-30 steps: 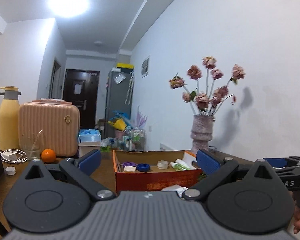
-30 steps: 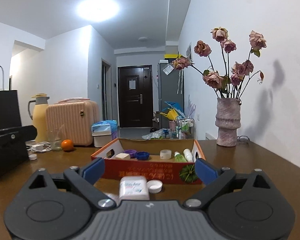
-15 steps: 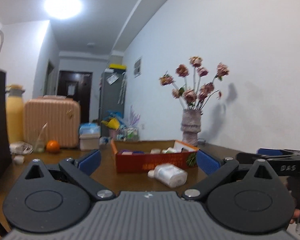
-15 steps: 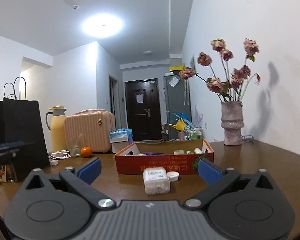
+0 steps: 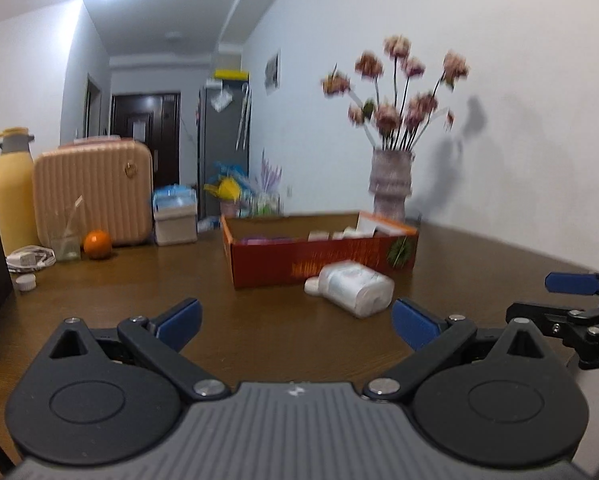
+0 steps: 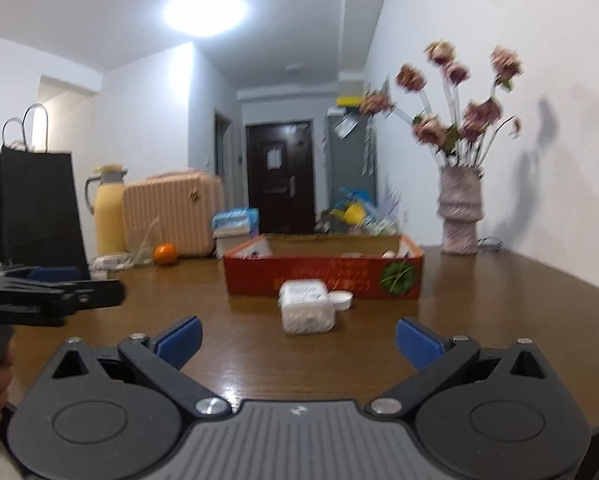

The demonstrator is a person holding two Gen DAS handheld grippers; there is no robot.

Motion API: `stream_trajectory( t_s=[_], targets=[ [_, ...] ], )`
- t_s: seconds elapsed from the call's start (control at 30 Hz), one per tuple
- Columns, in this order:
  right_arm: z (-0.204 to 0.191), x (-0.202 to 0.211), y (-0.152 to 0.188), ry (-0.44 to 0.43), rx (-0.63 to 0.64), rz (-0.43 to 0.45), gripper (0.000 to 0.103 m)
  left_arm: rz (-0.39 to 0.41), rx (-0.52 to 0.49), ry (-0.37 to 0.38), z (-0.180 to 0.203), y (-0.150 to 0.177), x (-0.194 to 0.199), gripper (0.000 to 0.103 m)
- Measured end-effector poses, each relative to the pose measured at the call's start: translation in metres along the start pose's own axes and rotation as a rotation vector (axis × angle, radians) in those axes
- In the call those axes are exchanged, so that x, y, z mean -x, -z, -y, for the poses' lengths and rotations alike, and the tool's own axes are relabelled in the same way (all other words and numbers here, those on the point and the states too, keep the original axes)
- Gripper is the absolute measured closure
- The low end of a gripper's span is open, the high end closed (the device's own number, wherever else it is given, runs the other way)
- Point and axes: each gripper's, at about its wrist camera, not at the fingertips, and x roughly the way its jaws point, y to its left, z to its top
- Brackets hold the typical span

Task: Organize rigid objects
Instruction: 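Move both grippers toward the white pill bottle and white cap, then close the left gripper on the white pill bottle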

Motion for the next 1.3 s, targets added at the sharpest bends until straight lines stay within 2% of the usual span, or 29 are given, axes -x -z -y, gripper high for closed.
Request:
stream_trajectory(
  t_s=[0.13,0.33,0.5,0.6,0.7,0.77,0.83,1.0,1.07,1.13,1.2,1.27,1.3],
  targets=[
    [0.001,-0.031,-0.005,0.033,0.006,-0.073,0.001,-0.05,0.026,0.008,-0.009,-0.007,-0.029,0.0],
    [0.001,-0.091,-0.018,-0.001,0.053,-0.131,0.005,-0.108,0.035,-0.018,-0.024,-0.016,-0.075,0.0],
    [0.002,-0.147,-0.027,-0.008,0.077,-0.197,0.009,-0.157,0.057,0.002,-0.034,-0.024,-0.117,0.0],
    [0.004,-0.176,-0.029,-0.025,0.078,-0.226,0.009,-0.191,0.029,0.022,-0.034,-0.03,-0.145,0.0],
    [0.006,-0.205,-0.028,-0.05,0.106,-0.275,0.01,-0.186,0.001,0.032,-0.03,-0.036,-0.165,0.0],
    [0.008,-0.216,-0.027,-0.022,0.145,-0.294,0.016,-0.184,-0.002,0.041,-0.026,-0.038,-0.176,0.0],
    [0.017,-0.218,-0.027,0.036,0.148,-0.297,0.016,-0.196,0.004,0.056,-0.024,-0.038,-0.188,0.0],
    [0.075,-0.209,-0.027,0.182,0.004,-0.304,0.016,-0.228,0.008,0.098,-0.012,-0.036,-0.212,0.0],
    [0.093,-0.205,-0.029,0.193,-0.05,-0.295,0.016,-0.245,0.037,0.125,-0.008,-0.035,-0.223,0.0],
    [0.105,-0.203,-0.032,0.172,-0.104,-0.271,0.016,-0.267,0.077,0.157,-0.002,-0.035,-0.232,0.0],
    [0.114,-0.206,-0.035,0.104,-0.179,-0.259,0.018,-0.265,0.108,0.185,0.004,-0.037,-0.237,0.002],
    [0.118,-0.211,-0.037,0.039,-0.25,-0.259,0.025,-0.258,0.143,0.197,0.007,-0.039,-0.244,0.013],
    [0.12,-0.217,-0.036,0.008,-0.29,-0.269,0.033,-0.261,0.158,0.191,0.009,-0.039,-0.249,0.019]
  ],
)
